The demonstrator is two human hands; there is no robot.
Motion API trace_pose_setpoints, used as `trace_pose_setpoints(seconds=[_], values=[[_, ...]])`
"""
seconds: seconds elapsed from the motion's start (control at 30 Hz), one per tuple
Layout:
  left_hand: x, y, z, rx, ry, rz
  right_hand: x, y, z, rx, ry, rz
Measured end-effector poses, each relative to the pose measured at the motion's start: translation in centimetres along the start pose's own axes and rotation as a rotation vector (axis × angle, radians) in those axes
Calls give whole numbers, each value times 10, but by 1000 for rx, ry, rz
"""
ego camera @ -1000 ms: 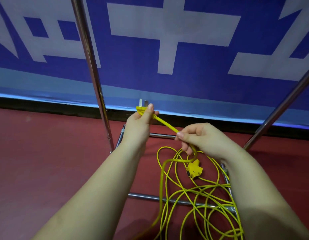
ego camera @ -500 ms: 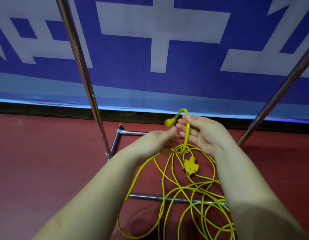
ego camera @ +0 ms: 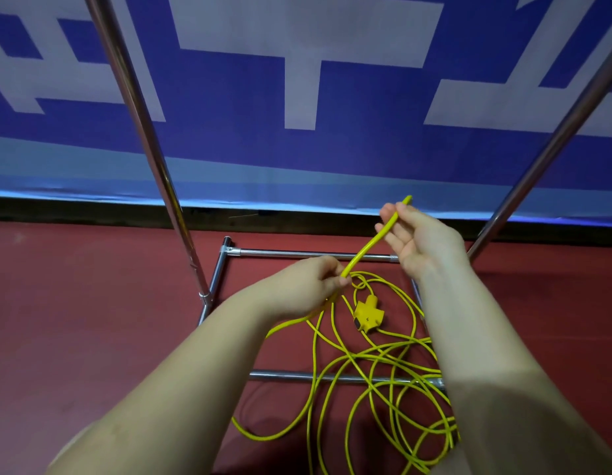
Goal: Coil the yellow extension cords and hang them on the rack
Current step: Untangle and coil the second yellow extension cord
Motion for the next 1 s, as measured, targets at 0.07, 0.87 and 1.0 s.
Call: trace_pose_setpoints(seconds=[0.07,0.87,1.0], values=[[2,3,4,-172,37,-27,-1,-7,1,-31,5,51],[11,-6,50,785,314,138,43,28,-48,855,-603,8],[12,0,18,433,12,152,24,16,-29,535,-322,-47]])
Point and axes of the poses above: each hand's wrist, its own x-axis away from the middle knuckle, its own z-axis out of the back of the hand, y = z × x, the point moved 7 cm from there along -x, towards the middle knuckle
